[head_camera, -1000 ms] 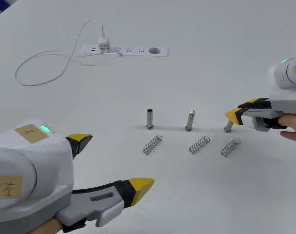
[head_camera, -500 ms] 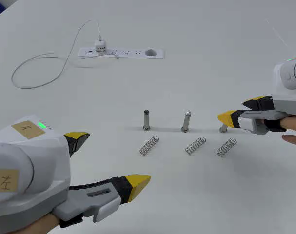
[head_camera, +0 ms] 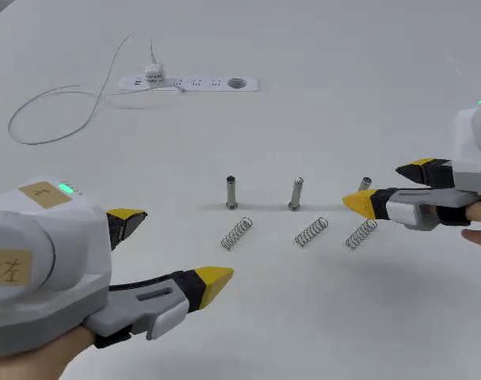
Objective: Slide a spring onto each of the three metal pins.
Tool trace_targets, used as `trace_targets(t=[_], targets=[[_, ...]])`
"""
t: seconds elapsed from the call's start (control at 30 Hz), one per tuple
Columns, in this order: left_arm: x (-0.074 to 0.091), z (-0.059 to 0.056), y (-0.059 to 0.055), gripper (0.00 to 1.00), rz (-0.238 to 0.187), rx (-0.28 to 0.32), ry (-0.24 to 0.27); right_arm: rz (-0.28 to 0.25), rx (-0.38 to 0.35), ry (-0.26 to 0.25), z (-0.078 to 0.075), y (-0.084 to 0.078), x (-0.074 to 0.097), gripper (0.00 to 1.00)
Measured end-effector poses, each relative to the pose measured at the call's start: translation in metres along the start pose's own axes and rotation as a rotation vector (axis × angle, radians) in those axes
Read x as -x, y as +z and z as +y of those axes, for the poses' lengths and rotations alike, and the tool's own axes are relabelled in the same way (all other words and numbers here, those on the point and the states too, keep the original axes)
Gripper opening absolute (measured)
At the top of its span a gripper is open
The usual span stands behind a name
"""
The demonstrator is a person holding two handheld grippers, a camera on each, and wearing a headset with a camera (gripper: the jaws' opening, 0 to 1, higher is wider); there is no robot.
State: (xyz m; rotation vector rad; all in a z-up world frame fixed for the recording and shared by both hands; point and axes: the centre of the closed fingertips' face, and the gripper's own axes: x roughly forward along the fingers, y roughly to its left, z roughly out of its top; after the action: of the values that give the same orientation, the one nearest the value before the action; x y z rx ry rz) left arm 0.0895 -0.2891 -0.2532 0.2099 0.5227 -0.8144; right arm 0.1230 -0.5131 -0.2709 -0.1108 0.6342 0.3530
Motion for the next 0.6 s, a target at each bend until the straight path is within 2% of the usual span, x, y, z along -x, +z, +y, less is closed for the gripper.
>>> trace_targets(t=[0.07, 0.47, 0.6], targets=[[-0.003, 0.001, -0.002, 0.69, 0.017, 0.002, -0.001, -0.014, 0.004, 0.014, 0.004, -0.001, 0.002, 0.60], [-0.021, 0.004, -0.002, 0.61, 0.046, -0.015, -0.016, -0.057, 0.013, 0.074, 0.029, -0.009, 0.012, 0.64], [-0.030, 0.003, -0.003, 0.55, 0.054, -0.021, -0.032, -0.070, -0.001, 0.091, 0.036, -0.010, 0.013, 0.65]])
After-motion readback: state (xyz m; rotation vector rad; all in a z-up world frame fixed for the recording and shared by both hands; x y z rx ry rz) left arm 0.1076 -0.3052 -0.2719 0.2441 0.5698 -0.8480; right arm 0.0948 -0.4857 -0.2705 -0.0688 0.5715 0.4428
